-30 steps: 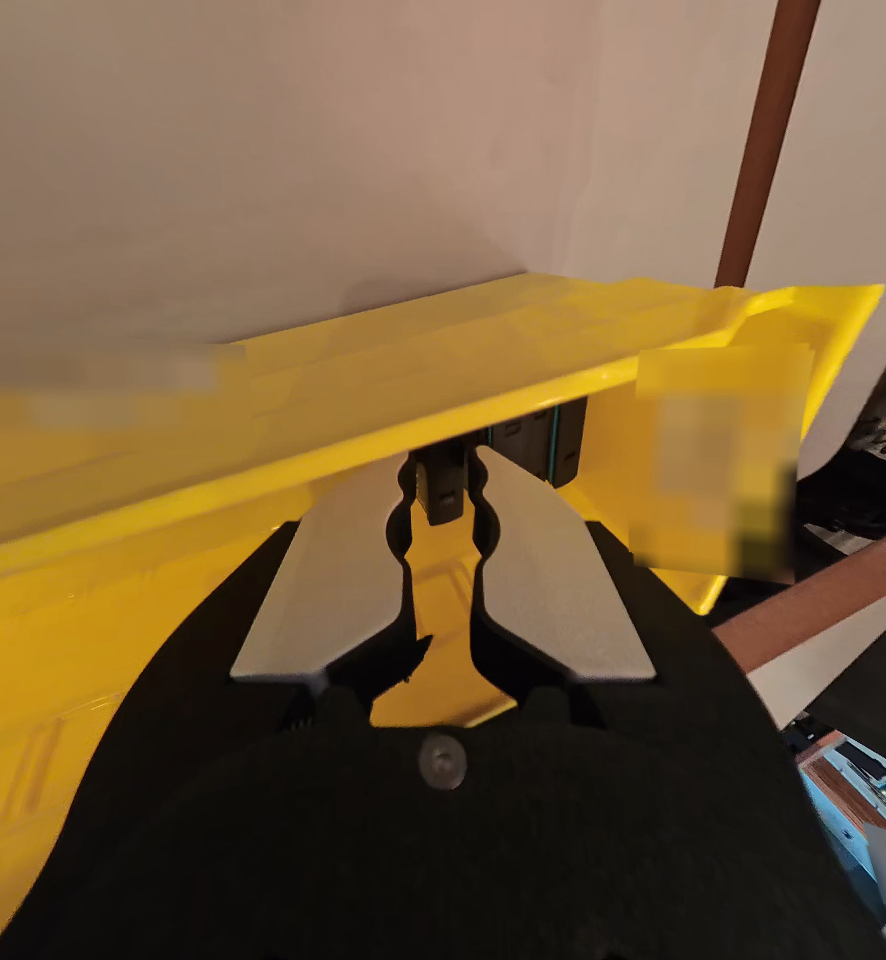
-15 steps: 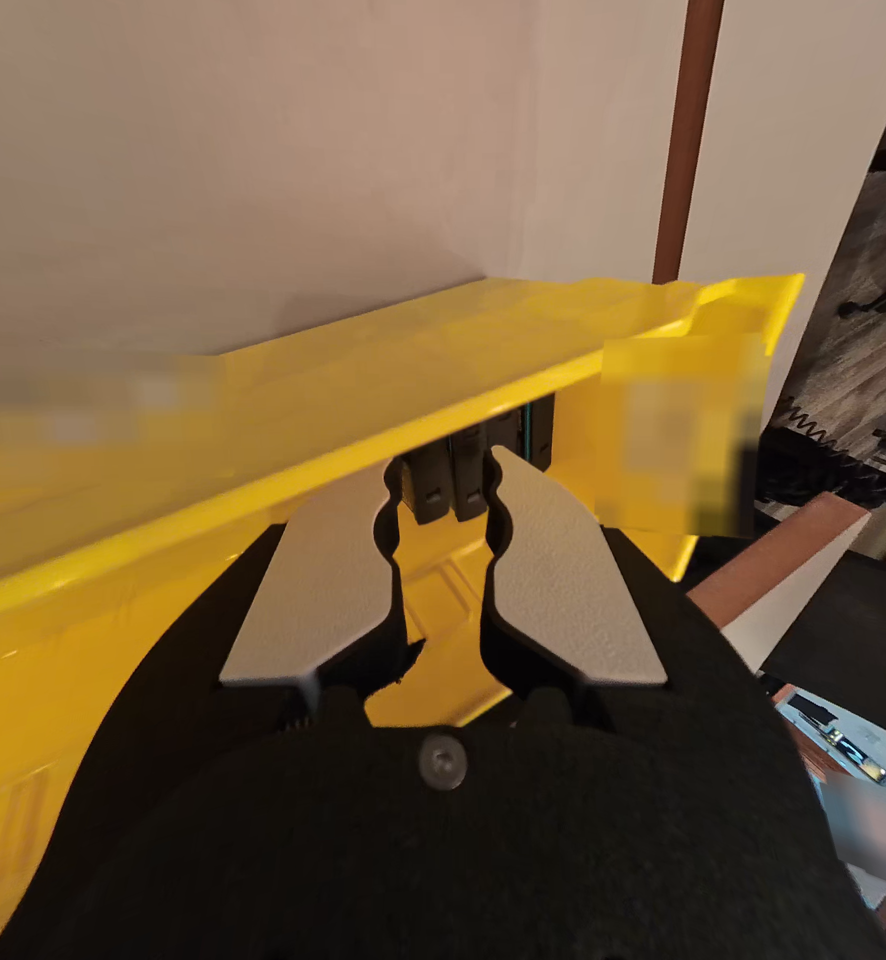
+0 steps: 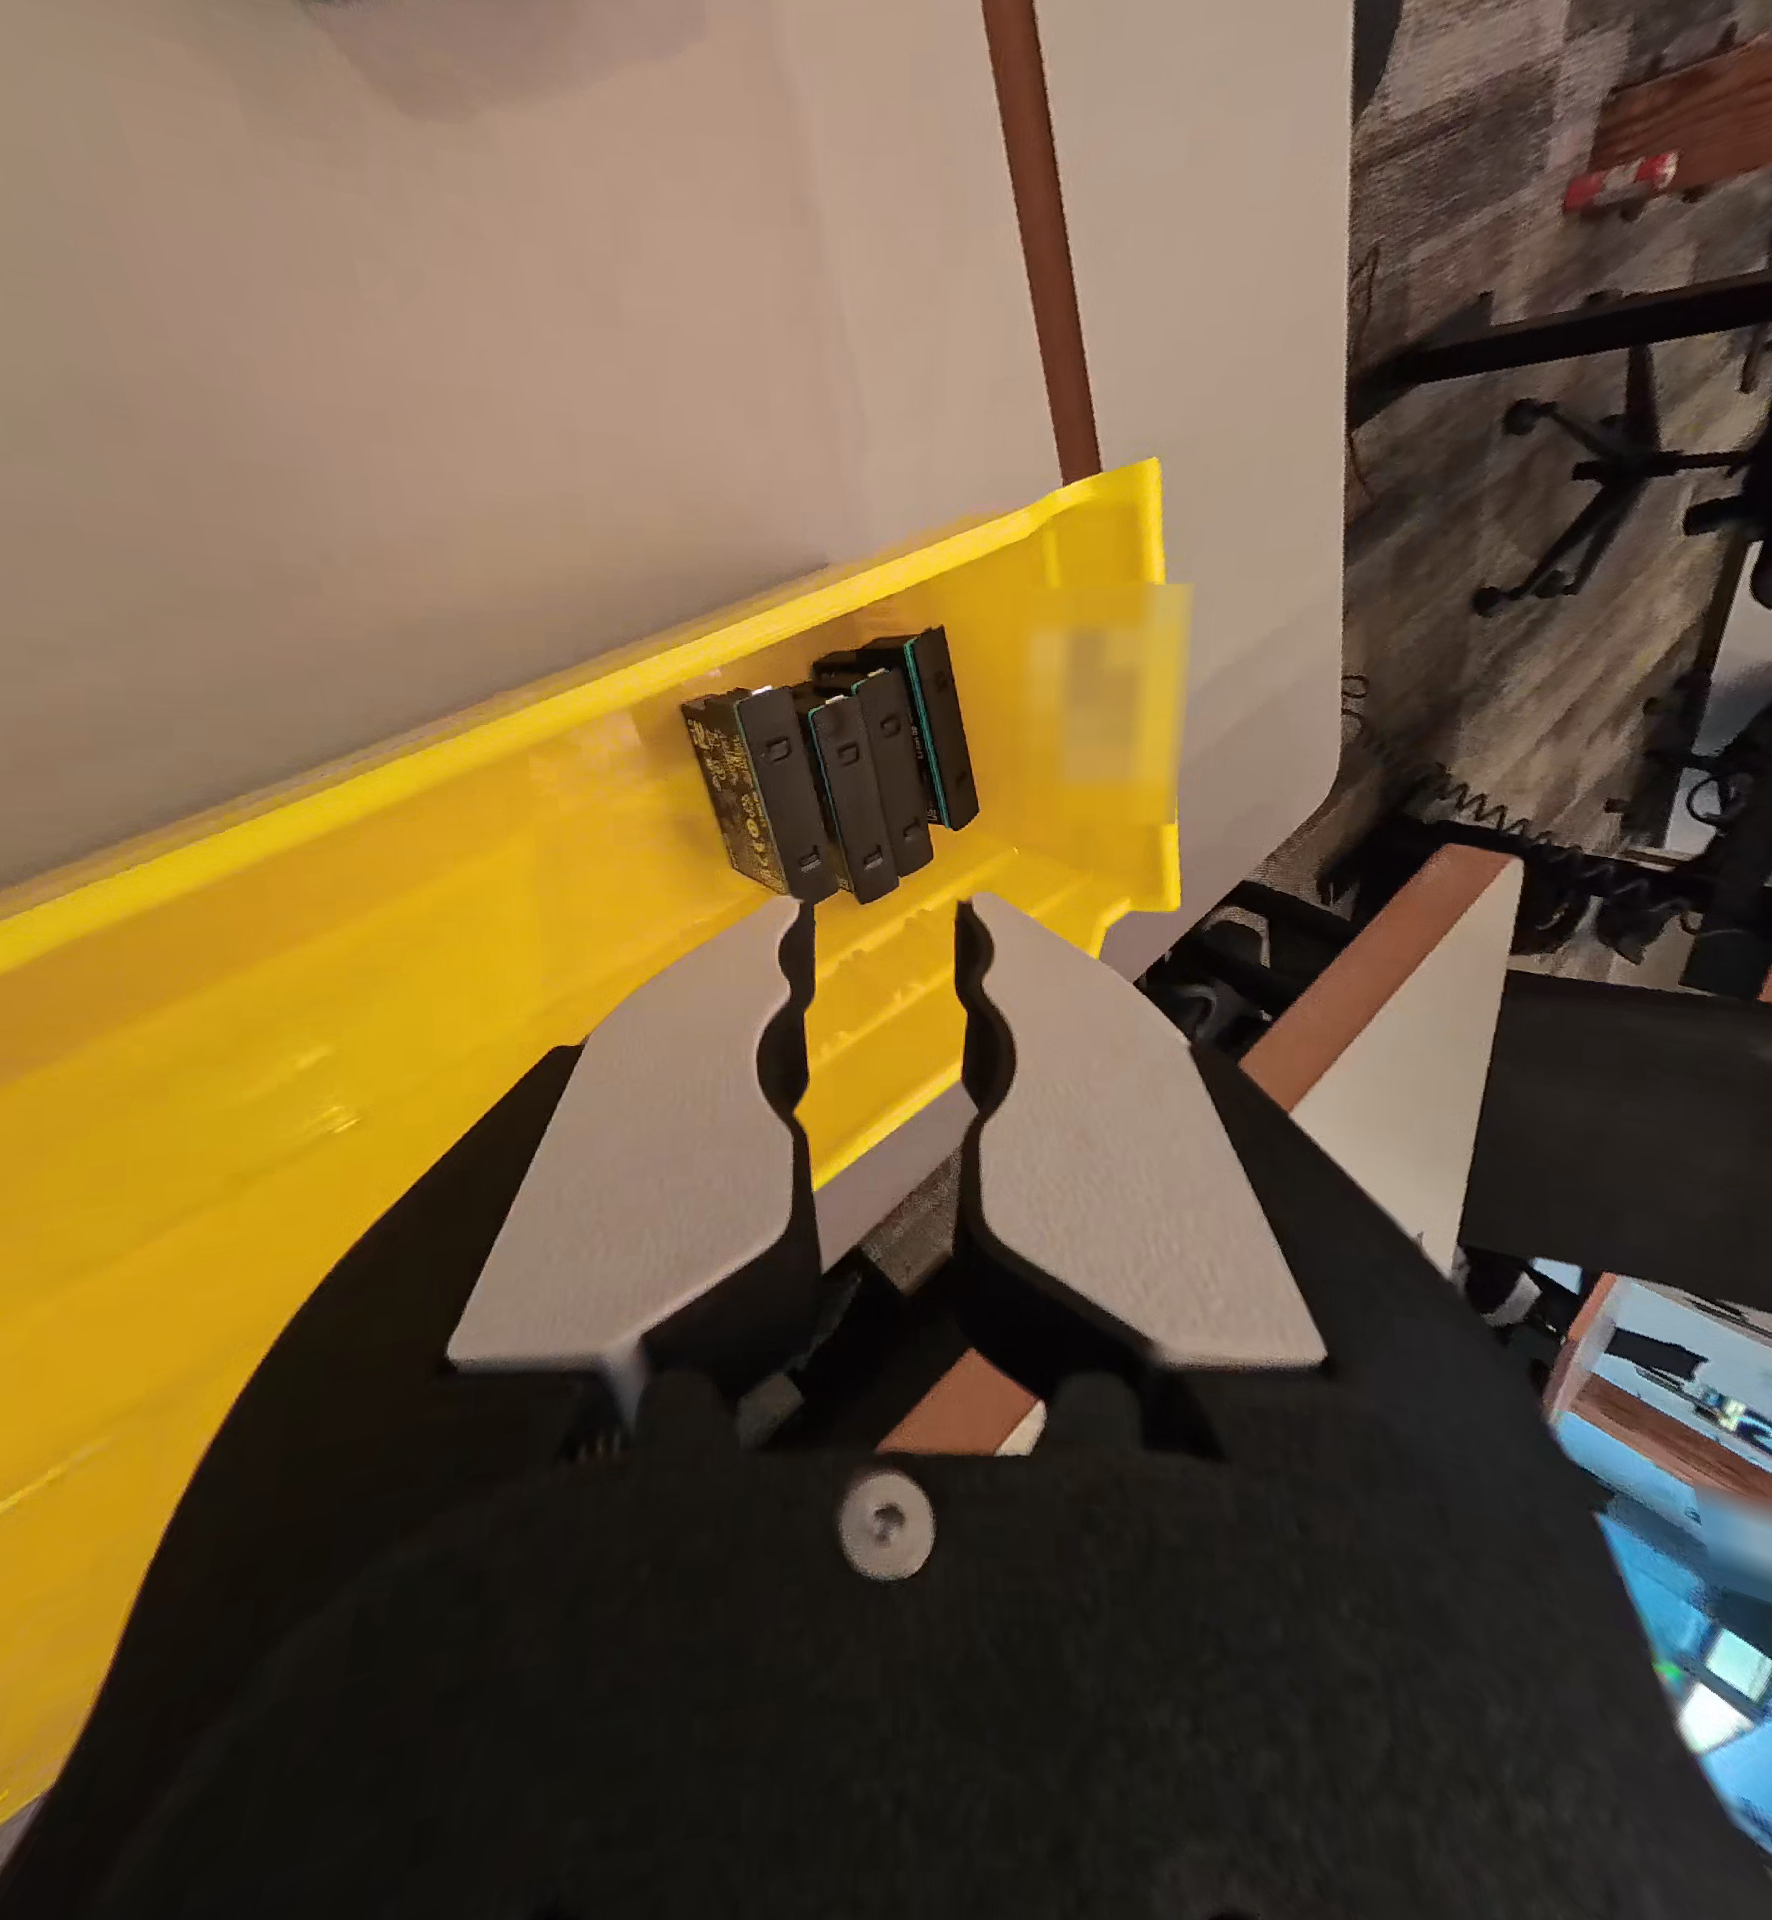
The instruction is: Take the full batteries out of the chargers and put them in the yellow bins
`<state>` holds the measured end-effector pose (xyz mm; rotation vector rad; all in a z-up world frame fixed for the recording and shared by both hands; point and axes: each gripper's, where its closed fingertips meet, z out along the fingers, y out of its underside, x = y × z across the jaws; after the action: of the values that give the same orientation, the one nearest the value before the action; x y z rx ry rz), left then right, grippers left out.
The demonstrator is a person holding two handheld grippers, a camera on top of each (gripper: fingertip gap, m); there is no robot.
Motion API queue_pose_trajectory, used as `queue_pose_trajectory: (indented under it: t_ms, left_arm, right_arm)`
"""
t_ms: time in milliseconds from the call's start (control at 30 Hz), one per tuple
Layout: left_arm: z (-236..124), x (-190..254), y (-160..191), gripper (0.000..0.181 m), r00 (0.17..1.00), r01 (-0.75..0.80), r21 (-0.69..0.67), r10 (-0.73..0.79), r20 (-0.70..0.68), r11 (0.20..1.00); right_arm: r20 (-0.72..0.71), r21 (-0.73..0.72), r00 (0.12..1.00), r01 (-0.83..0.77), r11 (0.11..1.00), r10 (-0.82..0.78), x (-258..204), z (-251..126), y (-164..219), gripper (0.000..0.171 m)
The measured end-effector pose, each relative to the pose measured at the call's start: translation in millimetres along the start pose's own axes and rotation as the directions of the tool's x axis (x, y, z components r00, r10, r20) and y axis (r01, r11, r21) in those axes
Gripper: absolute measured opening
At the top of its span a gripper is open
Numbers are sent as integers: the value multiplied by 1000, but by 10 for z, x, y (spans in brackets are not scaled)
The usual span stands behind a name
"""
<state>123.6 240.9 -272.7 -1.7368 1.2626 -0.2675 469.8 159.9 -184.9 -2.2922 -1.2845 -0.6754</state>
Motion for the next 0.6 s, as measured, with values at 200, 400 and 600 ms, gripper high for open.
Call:
queue_pose_trajectory:
  t_ms: [200, 400, 600]
  left_arm:
    - [211, -98, -18, 24, 997, 27, -63, -22, 80, 998]
    - [100, -210, 50, 21, 991, 59, -64, -51, 123, 996]
    - [-339, -64, 128, 23, 993, 119, -34, -119, 1, 992]
  right_arm:
    - [-16, 82, 996, -84, 993, 85, -52, -212, -106, 25]
    - [20, 181, 996, -86, 980, 84, -163, -327, -468, 26]
    - [182, 224, 983, -35, 974, -6, -432, -219, -930, 61]
